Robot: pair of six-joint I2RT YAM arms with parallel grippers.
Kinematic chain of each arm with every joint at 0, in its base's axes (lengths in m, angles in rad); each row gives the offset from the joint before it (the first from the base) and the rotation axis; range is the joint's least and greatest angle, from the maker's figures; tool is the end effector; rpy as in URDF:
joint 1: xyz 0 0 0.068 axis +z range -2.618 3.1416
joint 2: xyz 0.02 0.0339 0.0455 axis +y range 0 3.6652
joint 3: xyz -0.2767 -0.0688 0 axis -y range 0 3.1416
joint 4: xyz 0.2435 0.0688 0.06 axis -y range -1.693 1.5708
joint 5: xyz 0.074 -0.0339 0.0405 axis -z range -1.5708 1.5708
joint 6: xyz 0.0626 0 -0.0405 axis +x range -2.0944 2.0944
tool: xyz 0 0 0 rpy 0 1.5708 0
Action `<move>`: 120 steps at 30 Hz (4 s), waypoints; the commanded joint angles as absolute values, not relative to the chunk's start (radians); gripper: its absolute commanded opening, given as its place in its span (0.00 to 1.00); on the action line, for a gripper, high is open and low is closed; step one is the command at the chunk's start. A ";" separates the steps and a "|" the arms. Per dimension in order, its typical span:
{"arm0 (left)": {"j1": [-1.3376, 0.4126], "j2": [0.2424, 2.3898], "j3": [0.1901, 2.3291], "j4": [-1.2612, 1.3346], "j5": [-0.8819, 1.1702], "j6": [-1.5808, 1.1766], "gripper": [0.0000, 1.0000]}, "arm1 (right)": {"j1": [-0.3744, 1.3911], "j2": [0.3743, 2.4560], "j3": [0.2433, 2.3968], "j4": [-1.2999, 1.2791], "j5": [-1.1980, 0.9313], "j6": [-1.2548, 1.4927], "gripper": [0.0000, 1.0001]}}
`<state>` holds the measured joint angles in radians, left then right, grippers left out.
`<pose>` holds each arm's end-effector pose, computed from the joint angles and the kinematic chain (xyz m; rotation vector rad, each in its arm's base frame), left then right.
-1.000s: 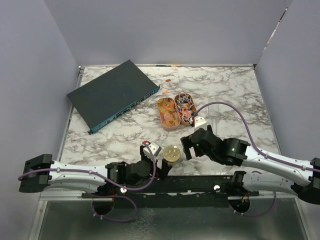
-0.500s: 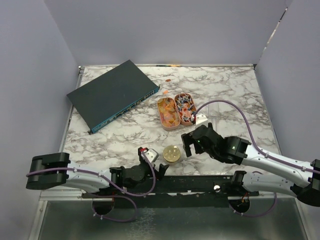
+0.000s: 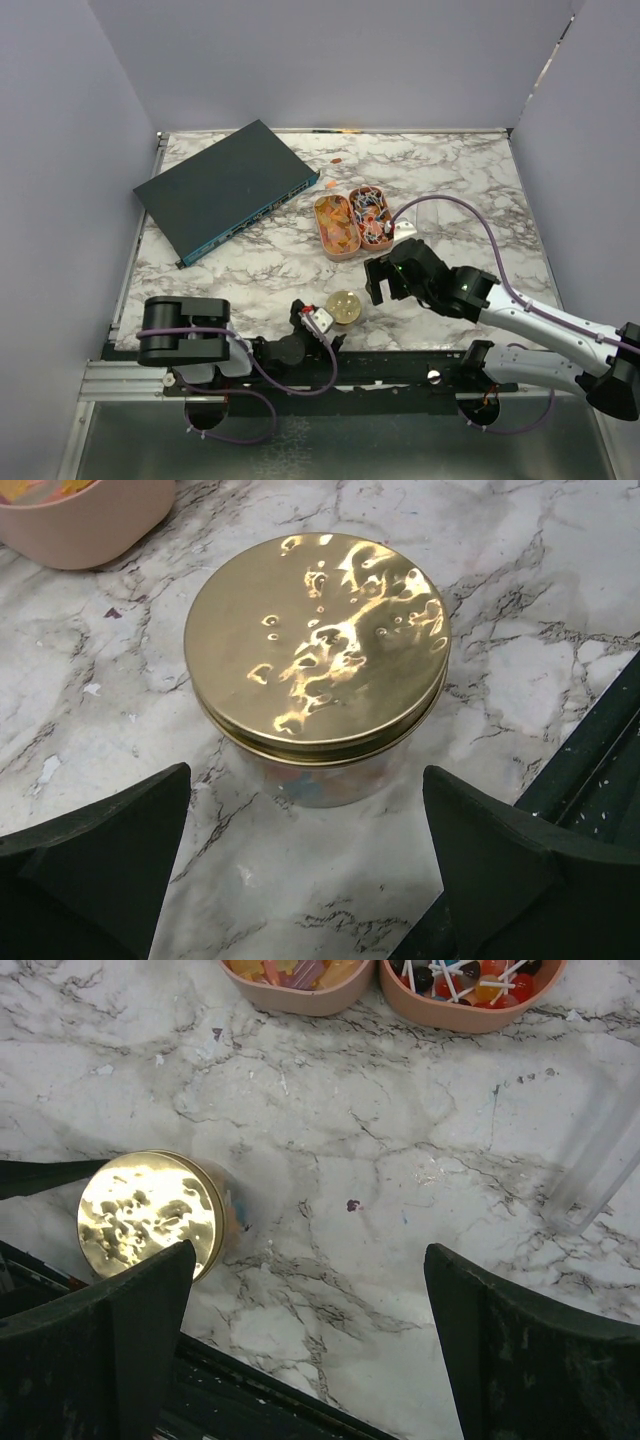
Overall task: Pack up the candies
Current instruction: Screw the bottle lid onto the packing bottle.
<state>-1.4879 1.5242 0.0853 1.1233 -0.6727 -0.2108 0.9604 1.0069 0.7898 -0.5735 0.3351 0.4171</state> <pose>0.0567 -0.2115 0.1182 0.7047 1.7136 -0.5635 0.1409 0.1656 0.2589 -0.4672 2.2786 0.3034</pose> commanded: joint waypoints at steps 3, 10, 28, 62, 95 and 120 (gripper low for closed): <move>-1.467 1.777 0.089 1.557 -0.659 -0.150 0.99 | 0.942 1.014 0.775 -0.540 0.276 0.406 1.00; -1.428 1.965 0.087 1.782 -0.629 -0.125 0.99 | 0.939 1.022 0.771 -0.543 0.265 0.424 1.00; -1.347 2.029 0.150 1.781 -0.506 -0.112 0.91 | 0.897 1.097 0.746 -0.410 0.135 0.422 0.83; -1.216 2.074 0.191 1.782 -0.251 -0.127 0.60 | 0.772 1.325 0.674 -0.174 -0.157 0.373 0.25; -1.195 2.062 0.186 1.782 -0.277 -0.140 0.57 | 0.934 1.036 0.654 -0.482 0.091 0.575 0.21; -1.195 2.054 0.180 1.782 -0.265 -0.143 0.57 | 0.734 1.407 0.859 -0.234 -0.276 0.252 0.32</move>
<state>-1.2060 1.9842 0.2333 1.5383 -0.3115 -0.0826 0.7437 1.3720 0.8490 -0.2947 -0.1608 0.2840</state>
